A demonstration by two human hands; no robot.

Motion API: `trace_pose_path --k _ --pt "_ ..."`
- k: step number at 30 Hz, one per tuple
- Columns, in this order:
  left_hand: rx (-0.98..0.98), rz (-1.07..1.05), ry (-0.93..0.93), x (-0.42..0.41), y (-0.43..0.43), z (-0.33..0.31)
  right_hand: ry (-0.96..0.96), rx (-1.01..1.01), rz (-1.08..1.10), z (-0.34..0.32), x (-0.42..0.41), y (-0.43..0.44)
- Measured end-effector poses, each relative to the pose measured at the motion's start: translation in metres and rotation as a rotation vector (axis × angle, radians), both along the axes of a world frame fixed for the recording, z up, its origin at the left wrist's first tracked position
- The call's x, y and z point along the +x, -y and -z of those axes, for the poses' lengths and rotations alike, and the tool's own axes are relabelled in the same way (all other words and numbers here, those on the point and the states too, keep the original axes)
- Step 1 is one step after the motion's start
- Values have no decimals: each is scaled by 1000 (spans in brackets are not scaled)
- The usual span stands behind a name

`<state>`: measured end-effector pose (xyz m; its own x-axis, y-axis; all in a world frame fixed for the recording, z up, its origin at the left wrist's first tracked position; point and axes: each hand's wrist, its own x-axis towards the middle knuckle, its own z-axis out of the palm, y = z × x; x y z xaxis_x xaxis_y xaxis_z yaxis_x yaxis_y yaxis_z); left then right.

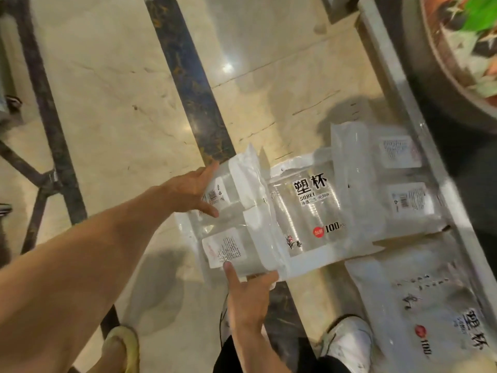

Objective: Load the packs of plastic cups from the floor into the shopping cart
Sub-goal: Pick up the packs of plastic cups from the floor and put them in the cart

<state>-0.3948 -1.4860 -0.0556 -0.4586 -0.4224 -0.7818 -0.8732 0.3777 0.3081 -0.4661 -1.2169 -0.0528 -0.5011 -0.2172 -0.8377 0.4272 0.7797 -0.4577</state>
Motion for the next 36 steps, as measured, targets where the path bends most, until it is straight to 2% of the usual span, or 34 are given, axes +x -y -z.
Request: trace_pose_path --k 3,6,10,13,15,18,25,29,32,36 --pt "-39 -64 -4 3 -7 9 4 -9 21 3 4 5" --pt "-103 -84 -17 8 -8 -9 -45 -45 -10 -17 -8 7" --pt "-152 -131 -30 7 -3 -67 -126 -171 -69 -73 -49 10" --pt "-137 -246 -163 -7 -1 -130 -158 -235 -94 -135 -90 23" --pt "-100 -320 -258 -26 1 -187 -182 -278 -104 -186 -118 33" --pt "-98 -369 -273 -61 0 -286 -192 -352 -89 -275 -161 49" --pt "-184 -383 -448 -118 -5 -555 -291 -520 -107 -530 -241 69" --pt "-223 -411 -479 -144 -14 -694 -318 -575 -156 -657 -279 74" --pt "-231 -380 -508 -163 -26 -771 -326 -581 -204 -730 -310 69" --pt "-188 -312 -541 -203 -49 -832 -370 -595 -177 -791 -357 43"
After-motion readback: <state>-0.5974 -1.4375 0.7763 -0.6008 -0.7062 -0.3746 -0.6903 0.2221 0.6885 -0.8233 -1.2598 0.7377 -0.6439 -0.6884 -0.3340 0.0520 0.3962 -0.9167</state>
